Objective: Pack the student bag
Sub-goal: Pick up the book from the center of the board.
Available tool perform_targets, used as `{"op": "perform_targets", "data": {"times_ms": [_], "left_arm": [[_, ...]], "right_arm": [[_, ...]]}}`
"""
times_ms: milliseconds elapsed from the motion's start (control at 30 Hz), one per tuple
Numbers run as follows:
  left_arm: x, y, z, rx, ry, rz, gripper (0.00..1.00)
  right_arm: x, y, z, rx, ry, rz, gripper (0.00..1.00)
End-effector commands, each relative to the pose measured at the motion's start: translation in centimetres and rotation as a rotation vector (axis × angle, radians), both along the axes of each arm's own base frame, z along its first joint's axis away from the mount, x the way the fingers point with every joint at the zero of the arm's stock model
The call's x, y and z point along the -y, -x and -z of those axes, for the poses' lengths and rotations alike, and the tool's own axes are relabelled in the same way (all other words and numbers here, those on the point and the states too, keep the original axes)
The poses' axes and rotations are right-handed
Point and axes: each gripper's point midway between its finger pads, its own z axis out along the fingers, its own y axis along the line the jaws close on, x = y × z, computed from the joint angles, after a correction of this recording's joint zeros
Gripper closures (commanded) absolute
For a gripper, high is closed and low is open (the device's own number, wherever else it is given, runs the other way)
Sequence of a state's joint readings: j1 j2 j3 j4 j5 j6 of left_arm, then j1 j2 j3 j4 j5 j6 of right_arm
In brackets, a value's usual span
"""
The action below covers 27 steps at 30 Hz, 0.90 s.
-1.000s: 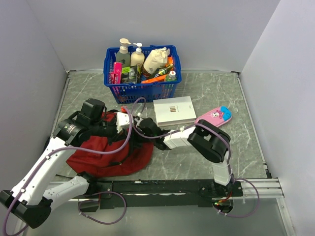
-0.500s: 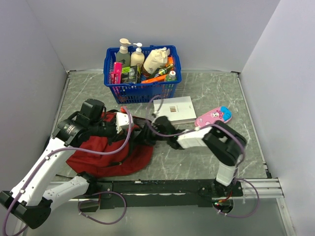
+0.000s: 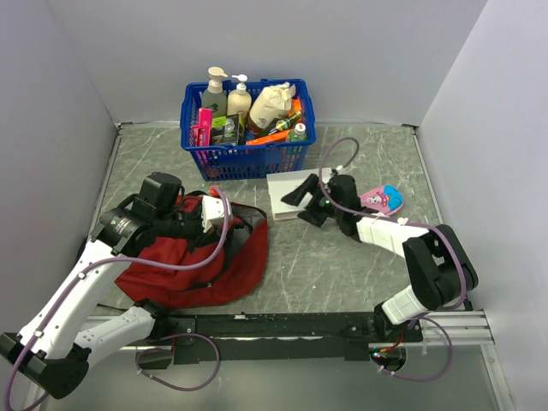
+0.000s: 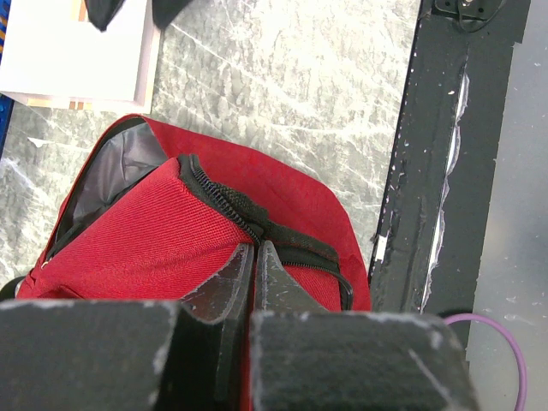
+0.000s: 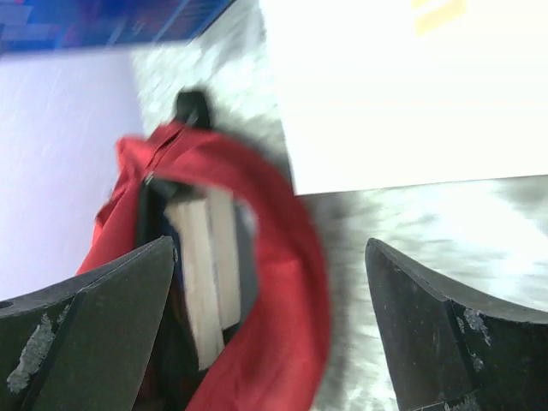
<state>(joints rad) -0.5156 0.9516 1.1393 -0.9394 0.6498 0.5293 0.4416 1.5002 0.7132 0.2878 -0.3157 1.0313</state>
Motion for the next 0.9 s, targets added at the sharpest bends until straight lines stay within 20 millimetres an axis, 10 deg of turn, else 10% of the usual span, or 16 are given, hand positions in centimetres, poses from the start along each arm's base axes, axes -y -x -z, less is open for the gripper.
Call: {"op": "perform_targets", "data": {"times_ms": [0,300,867], "left_arm": [[1.2,0.0,-3.2,0.088,0.098,0.047,0.99],[1.1,0.0,-3.6,0.102,0.099,0.05,0.99],[1.2,-0.1,-4.2,0.127,0.116,0.055,0.99]], "right_arm": [[1.5,-0.1,0.3,-0.081,-0.015,0.019,0.06],[2.9,-1.6,1.9,-0.122,-0.042,0.171,0.36],[4.4,-4.2,4.5,-0.154,-0.053,0.378,0.4]]}}
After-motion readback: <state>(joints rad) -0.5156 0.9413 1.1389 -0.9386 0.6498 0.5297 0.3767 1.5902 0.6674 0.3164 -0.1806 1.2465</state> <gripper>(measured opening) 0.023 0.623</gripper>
